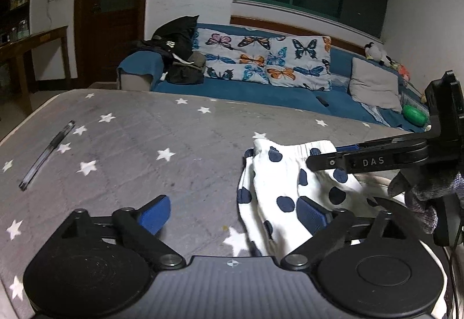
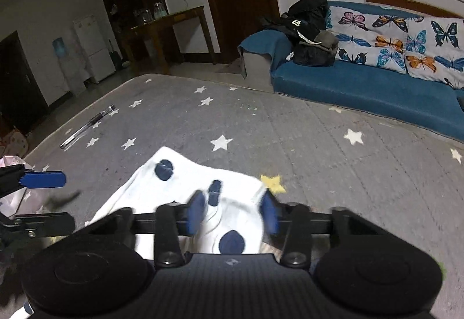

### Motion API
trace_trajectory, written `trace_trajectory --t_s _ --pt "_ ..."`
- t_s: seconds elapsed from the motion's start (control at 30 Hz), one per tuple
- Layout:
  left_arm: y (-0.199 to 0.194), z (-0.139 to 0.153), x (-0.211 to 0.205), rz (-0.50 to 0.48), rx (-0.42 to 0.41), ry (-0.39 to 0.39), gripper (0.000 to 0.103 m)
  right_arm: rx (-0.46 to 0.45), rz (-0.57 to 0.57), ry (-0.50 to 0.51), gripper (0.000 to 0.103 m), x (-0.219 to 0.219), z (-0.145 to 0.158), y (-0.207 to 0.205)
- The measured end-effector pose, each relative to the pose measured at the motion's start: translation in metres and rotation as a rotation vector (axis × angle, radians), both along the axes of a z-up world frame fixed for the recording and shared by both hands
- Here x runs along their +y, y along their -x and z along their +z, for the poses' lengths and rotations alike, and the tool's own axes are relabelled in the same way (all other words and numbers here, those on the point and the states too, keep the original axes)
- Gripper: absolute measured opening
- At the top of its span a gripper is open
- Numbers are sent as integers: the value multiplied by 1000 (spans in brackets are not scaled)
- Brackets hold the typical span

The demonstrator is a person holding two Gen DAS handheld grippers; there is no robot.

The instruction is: Fold clothes

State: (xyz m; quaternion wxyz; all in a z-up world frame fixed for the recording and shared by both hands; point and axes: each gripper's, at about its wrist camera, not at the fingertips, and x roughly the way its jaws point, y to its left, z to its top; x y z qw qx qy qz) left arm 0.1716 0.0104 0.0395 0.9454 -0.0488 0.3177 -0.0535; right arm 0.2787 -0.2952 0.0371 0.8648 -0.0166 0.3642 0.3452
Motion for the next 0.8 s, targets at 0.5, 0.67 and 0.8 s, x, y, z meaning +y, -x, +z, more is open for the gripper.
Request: trace_trajectory --t_s 0.5,0.67,0.8 --pt "-46 -8 -21 -41 7 1 90 4 -9 -75 13 -11 20 13" --pt "-65 -21 -30 -87 25 -42 63 -7 -1 -93 13 -14 27 17" --pt "-73 -26 -35 -109 23 -43 49 -13 16 -95 13 -14 29 18"
